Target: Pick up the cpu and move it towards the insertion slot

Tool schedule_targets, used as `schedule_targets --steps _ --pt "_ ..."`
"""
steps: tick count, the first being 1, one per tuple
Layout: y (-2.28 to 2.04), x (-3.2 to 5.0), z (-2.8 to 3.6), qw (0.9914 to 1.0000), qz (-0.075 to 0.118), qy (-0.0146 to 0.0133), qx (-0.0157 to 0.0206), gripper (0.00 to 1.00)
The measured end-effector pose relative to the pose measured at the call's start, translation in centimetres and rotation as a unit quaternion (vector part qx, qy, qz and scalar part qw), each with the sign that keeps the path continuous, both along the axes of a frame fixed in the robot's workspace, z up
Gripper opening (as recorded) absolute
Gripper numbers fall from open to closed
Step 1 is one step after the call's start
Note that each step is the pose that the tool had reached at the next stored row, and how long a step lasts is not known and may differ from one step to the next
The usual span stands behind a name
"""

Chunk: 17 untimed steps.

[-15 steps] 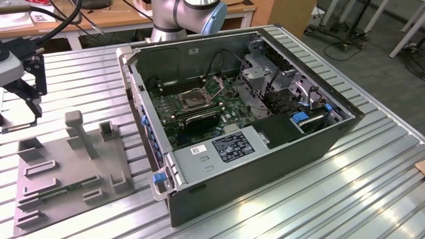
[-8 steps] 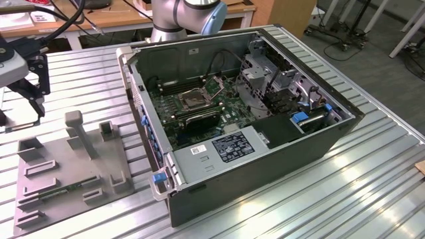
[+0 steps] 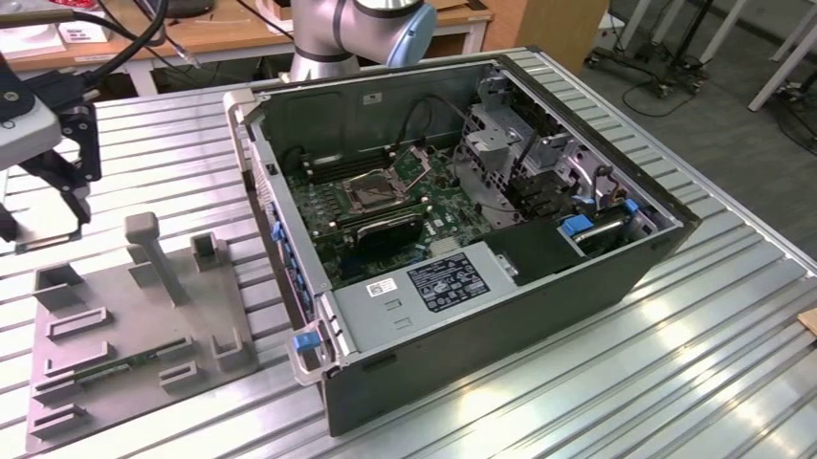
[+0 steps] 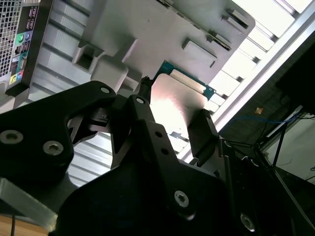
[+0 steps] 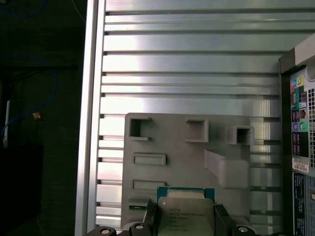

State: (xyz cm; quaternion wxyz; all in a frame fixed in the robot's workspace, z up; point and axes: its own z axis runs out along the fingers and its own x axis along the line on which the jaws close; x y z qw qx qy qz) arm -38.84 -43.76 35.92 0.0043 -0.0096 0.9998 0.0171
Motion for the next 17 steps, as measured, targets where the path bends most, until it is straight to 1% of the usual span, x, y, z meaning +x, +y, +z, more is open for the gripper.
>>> schedule_targets --steps 17 --pt "0.0 0.61 0.0 1.0 0.0 0.0 0.0 0.54"
